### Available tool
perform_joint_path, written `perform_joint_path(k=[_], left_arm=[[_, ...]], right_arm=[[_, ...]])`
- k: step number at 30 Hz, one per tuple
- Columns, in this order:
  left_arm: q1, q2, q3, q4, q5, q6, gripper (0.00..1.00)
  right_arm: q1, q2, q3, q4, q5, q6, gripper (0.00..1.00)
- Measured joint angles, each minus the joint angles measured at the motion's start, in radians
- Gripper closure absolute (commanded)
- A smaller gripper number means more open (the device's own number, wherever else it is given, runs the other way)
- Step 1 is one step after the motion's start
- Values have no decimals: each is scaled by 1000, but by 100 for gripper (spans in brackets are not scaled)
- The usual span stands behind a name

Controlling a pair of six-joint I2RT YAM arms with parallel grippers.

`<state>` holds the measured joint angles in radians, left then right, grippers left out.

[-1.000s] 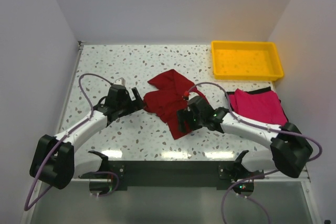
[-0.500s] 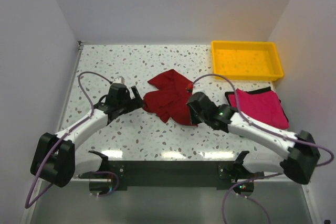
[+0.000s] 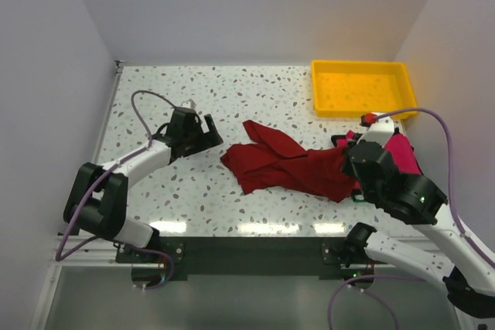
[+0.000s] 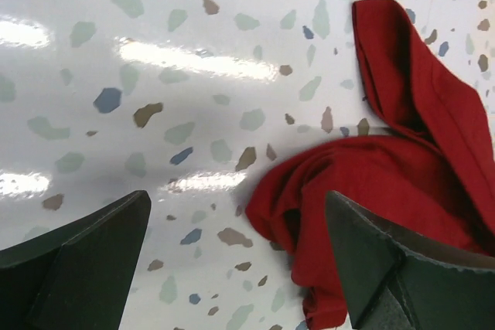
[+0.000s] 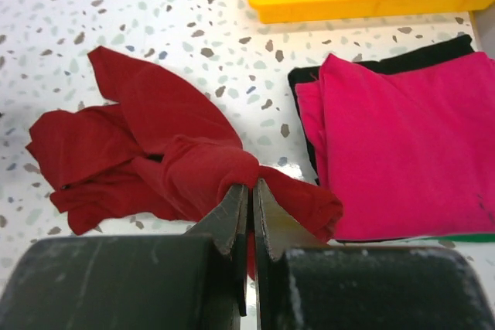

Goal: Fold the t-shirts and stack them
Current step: Flatten the tshirt out

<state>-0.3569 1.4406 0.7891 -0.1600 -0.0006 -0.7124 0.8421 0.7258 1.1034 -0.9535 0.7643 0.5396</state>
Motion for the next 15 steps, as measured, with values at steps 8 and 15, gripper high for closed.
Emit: perform_joint_path(k=[8, 15], left_arm=[[-14, 186, 144, 73, 139, 41, 1], [-105, 459, 464, 55, 161, 195, 0]], right_arm=[[0, 93, -89, 8, -13, -16, 100], [-3, 198, -171, 69, -93, -34, 100]])
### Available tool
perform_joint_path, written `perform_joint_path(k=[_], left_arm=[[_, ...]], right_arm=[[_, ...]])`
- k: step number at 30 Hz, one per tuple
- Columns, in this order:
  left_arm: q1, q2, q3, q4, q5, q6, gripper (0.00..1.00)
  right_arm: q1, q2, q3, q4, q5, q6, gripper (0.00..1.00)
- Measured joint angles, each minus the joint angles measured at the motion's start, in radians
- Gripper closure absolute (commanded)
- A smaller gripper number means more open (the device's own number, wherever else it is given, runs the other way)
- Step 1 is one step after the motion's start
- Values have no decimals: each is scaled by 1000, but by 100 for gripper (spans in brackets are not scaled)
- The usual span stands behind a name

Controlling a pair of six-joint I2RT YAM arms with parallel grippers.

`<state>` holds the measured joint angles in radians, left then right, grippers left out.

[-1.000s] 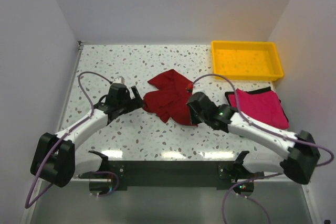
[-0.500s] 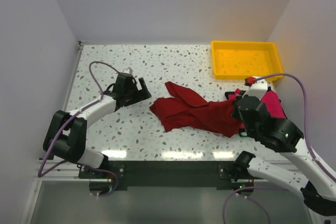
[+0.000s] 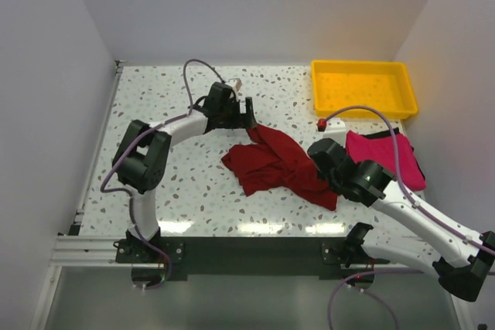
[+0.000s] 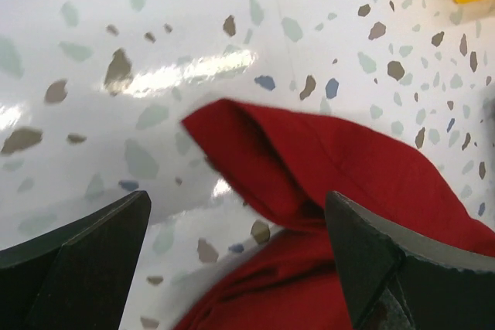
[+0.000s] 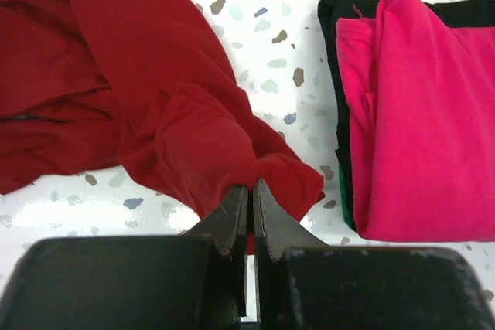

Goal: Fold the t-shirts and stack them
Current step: Flatten the tshirt out

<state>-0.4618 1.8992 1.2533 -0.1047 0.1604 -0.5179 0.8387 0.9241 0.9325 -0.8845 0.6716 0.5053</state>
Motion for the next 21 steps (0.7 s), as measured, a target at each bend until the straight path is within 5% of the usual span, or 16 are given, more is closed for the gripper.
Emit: perform_joint_path(k=[11, 16, 21], left_arm=[[-86, 232, 266, -102, -35, 37, 5], [-115, 298, 373, -163, -109, -14, 13], [-143, 364, 497, -268, -224, -62, 32]], right_arm=[[-49, 13, -33, 84, -62, -18, 100], [-72, 21, -63, 105, -89, -27, 100], [-100, 20, -89, 129, -117, -38, 100]])
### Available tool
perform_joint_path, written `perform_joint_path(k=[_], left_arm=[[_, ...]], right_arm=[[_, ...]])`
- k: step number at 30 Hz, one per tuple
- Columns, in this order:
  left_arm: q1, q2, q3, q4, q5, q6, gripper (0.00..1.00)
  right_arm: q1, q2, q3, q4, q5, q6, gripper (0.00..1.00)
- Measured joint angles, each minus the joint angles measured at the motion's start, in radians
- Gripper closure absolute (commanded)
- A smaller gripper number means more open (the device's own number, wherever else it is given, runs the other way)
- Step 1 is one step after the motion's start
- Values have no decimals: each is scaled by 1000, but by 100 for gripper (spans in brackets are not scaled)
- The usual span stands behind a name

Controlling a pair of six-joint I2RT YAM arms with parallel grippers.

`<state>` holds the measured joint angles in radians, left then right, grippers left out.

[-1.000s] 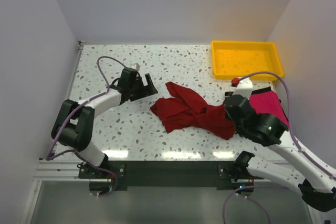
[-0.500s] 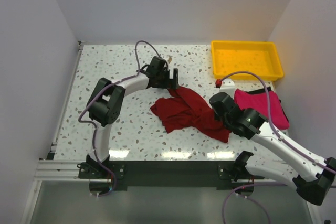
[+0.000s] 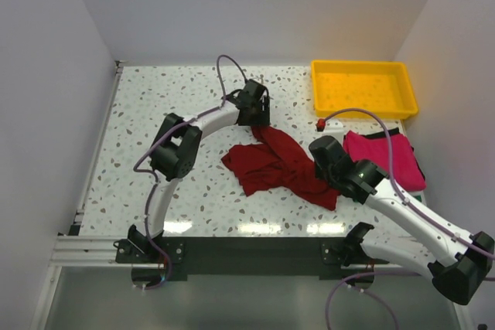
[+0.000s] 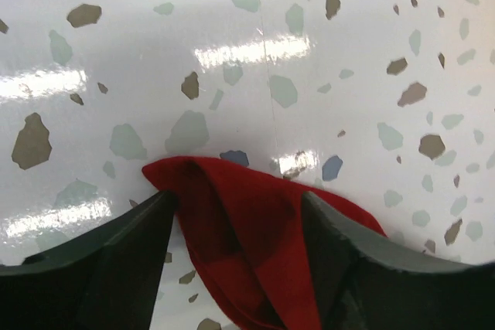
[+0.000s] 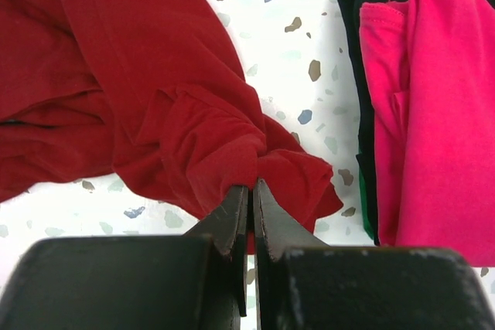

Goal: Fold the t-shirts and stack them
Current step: Flatten the tshirt out

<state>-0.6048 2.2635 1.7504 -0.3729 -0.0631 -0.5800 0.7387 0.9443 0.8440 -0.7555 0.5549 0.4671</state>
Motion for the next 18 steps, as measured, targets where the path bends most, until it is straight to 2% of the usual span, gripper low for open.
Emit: perform_joint_path(k=[4, 7, 8, 9, 15, 18], left_arm=[[-28, 47, 83, -83, -106, -22, 48], [-49, 70, 119, -126, -179, -39, 67], [-53, 72, 121, -132, -196, -43, 90], [-55, 72, 121, -137, -206, -50, 100], [-63, 65, 113, -143, -246, -55, 100], [-62, 15, 51, -161, -292, -54, 100]], right_arm=[[-18, -3, -17, 21, -20, -12, 100], [-30, -4, -29, 32, -26, -20, 100], [-34, -5, -33, 35, -27, -23, 100], [-37, -9, -38, 38, -28, -24, 100], [-58, -29, -47, 53, -31, -47, 100], [-72, -24, -25, 55, -26, -66, 100]])
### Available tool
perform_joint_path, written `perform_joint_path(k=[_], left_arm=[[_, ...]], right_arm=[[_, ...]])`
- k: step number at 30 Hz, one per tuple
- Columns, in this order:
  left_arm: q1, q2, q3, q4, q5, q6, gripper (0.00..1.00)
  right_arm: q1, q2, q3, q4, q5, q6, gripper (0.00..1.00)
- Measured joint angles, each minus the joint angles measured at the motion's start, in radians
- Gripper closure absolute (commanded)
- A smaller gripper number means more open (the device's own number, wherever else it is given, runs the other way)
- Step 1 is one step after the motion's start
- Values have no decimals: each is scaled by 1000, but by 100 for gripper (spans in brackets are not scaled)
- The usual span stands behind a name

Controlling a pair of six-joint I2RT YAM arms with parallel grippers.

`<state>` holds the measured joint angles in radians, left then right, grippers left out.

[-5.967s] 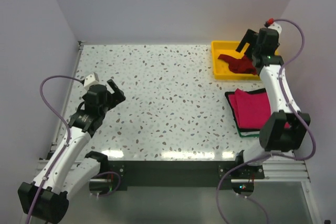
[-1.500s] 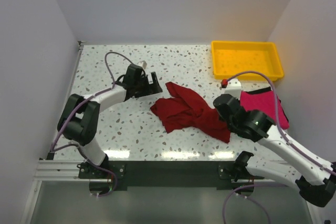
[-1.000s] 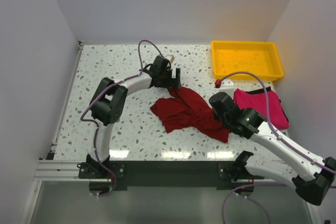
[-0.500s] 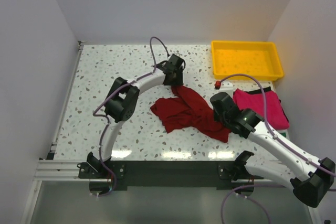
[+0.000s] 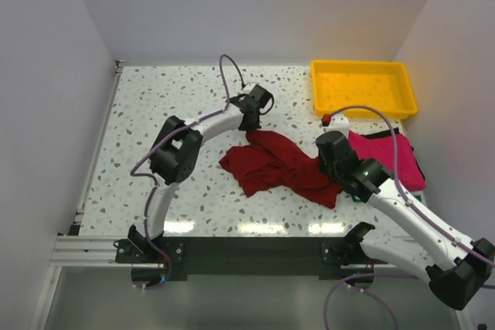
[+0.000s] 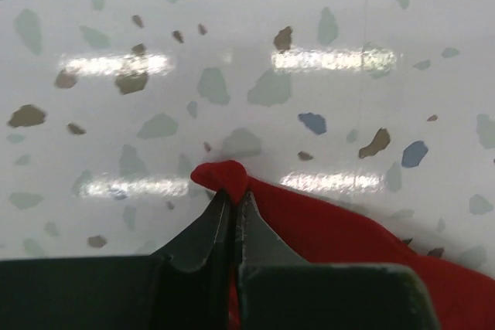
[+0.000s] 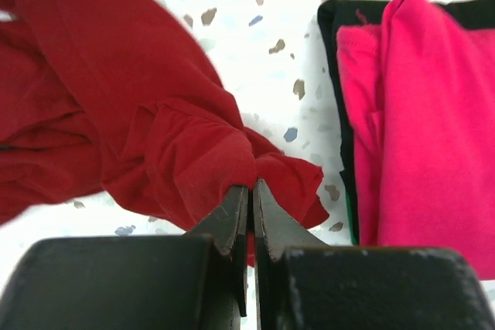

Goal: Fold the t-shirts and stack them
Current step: Flatten the tshirt out

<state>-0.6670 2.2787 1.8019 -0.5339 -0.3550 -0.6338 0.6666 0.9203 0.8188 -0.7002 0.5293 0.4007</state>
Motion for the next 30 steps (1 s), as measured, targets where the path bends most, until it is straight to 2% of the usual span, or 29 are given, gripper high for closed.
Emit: perform_joint_path(k=[4, 8, 11, 15, 23, 30], left_arm=[[36, -175, -129, -28, -39, 13, 100], [132, -487, -232, 2, -57, 44, 100], [196, -706, -233, 33, -106, 74, 100], [207, -906, -177, 41, -187, 123, 100], [200, -1063, -18, 2, -317, 198, 100], [200, -1183, 101, -37, -315, 235, 100]], right_arm=[[-29, 22, 94, 19, 14, -28, 100], [-67, 47, 232, 48, 34, -49, 100], [-79, 65, 360, 73, 31, -93, 100], [-79, 106, 568, 95, 20, -174, 100], [-80, 119, 911, 90, -32, -296, 100], [-79, 98, 1089, 58, -219, -316, 100]])
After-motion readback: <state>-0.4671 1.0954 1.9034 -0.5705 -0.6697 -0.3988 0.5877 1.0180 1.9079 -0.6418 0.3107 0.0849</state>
